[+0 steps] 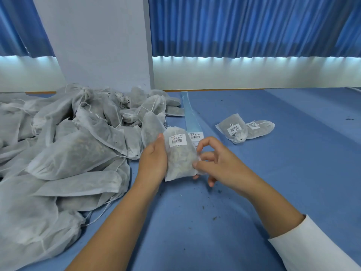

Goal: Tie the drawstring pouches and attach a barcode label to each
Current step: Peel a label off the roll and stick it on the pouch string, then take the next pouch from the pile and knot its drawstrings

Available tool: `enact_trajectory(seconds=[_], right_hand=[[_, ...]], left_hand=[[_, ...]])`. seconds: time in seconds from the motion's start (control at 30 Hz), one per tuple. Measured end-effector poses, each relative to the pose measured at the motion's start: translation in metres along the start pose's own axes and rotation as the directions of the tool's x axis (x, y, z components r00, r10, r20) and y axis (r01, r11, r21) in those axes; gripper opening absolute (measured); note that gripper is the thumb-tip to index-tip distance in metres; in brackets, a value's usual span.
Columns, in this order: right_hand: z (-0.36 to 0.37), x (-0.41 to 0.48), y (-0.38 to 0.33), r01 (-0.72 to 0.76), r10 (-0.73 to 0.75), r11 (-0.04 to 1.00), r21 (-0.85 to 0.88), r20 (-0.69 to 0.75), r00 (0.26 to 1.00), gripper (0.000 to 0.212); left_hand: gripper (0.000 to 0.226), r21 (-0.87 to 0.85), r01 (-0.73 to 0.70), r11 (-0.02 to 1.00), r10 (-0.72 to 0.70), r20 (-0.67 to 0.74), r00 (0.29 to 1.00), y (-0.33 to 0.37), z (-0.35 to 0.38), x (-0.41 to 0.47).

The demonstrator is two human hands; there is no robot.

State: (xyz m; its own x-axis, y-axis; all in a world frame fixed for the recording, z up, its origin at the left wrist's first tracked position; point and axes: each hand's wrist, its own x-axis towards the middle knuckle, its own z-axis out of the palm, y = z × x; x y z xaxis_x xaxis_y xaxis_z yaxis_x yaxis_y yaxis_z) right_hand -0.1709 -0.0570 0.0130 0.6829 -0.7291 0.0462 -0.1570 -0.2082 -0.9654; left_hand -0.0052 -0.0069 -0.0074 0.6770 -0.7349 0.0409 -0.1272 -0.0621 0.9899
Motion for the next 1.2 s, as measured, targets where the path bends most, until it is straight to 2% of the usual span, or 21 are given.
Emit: enact_trajectory(seconds=[0.07, 0.13, 0.23, 0.27, 0.37, 0.57, 0.67, 0.73, 0.83, 0.97, 1.2], right_hand=[[-0.001, 0.001, 0.001, 0.019, -0.019, 1.0, 0.0, -0.054, 0.998, 0.014], [-0.004, 0.004, 0.002, 0.06, -0.047, 0.996, 0.067, -0.188, 0.981, 0.014], [-0.017, 0.01, 0.003, 0.231, -0.044, 0.929, 0.291, -0.531, 0.846, 0.017], [-0.022, 0.011, 0.004, 0.273, -0.015, 0.893, 0.359, -0.582, 0.813, 0.018], [-0.027, 0.013, 0.008, 0.231, 0.092, 0.837, 0.497, -0.543, 0.835, 0.023], [-0.017, 0.014, 0.014, 0.013, 0.17, 0.933, 0.36, -0.473, 0.865, 0.023], [-0.016, 0.013, 0.013, -0.033, 0.184, 0.947, 0.321, -0.453, 0.872, 0.022], [-0.014, 0.013, 0.013, -0.047, 0.177, 0.957, 0.286, -0.449, 0.876, 0.023], [-0.013, 0.013, 0.014, -0.073, 0.172, 0.969, 0.234, -0.438, 0.882, 0.024], [-0.012, 0.013, 0.014, -0.106, 0.186, 0.973, 0.206, -0.425, 0.886, 0.026], [-0.01, 0.012, 0.013, -0.107, 0.163, 0.983, 0.152, -0.422, 0.892, 0.028]], left_hand=[[0.053, -0.036, 0.019, 0.999, -0.019, -0.003, 1.0, 0.001, -0.002, 0.001], [0.05, -0.06, -0.021, 0.998, 0.018, -0.048, 0.999, 0.001, -0.005, 0.003], [0.038, 0.17, -0.148, 0.974, 0.17, -0.129, 0.977, -0.002, -0.014, 0.009], [0.033, 0.26, -0.177, 0.949, 0.216, -0.131, 0.968, -0.004, -0.017, 0.011], [0.017, 0.443, -0.213, 0.871, 0.27, -0.071, 0.96, -0.011, -0.022, 0.018], [0.038, 0.605, -0.322, 0.728, 0.276, 0.172, 0.946, -0.018, -0.015, 0.02], [0.042, 0.674, -0.325, 0.664, 0.196, 0.263, 0.945, -0.022, -0.011, 0.024], [0.038, 0.7, -0.299, 0.649, 0.145, 0.272, 0.951, -0.024, -0.01, 0.026], [0.038, 0.687, -0.241, 0.686, 0.111, 0.229, 0.967, -0.025, -0.01, 0.03], [0.054, 0.816, -0.14, 0.561, 0.008, 0.163, 0.987, -0.027, -0.011, 0.037], [0.043, 0.671, -0.118, 0.732, 0.072, 0.096, 0.993, -0.03, -0.012, 0.04]])
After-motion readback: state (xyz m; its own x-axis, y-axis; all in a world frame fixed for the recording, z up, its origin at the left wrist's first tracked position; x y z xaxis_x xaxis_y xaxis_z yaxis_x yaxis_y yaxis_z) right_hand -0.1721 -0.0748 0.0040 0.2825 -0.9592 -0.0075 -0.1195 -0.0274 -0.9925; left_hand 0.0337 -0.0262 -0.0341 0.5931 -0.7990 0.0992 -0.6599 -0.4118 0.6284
